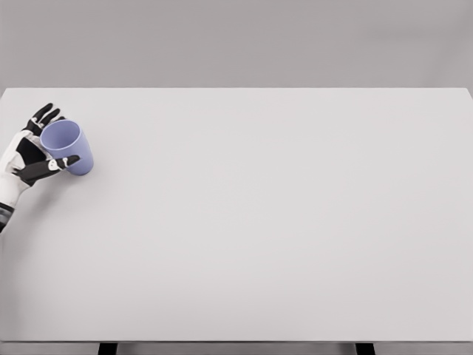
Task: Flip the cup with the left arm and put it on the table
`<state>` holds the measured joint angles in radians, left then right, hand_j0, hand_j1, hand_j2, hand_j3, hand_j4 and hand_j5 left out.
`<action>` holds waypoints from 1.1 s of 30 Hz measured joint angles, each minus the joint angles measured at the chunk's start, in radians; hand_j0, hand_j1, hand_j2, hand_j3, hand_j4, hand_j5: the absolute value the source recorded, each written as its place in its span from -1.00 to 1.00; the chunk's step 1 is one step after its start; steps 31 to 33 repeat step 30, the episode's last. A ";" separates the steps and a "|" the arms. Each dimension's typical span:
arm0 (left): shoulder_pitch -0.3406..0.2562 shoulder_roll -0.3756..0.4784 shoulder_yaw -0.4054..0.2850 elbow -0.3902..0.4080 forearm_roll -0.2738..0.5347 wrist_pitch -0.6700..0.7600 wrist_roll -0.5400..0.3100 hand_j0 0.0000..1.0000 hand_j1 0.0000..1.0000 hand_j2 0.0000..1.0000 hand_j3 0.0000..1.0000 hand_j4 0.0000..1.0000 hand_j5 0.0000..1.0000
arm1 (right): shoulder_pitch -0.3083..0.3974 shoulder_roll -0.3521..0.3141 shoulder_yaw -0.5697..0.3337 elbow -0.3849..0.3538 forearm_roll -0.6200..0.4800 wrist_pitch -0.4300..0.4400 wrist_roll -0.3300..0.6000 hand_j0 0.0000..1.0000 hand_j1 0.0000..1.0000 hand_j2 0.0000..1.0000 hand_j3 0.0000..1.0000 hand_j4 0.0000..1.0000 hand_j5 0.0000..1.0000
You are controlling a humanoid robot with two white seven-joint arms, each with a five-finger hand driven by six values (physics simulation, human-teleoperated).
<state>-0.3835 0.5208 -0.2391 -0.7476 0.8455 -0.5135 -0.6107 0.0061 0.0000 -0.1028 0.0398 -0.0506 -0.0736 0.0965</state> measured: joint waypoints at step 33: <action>0.109 0.337 -0.013 -0.653 -0.267 -0.080 0.000 1.00 1.00 1.00 1.00 1.00 1.00 | 0.000 0.000 0.000 0.000 0.000 0.000 0.000 1.00 1.00 1.00 1.00 1.00 1.00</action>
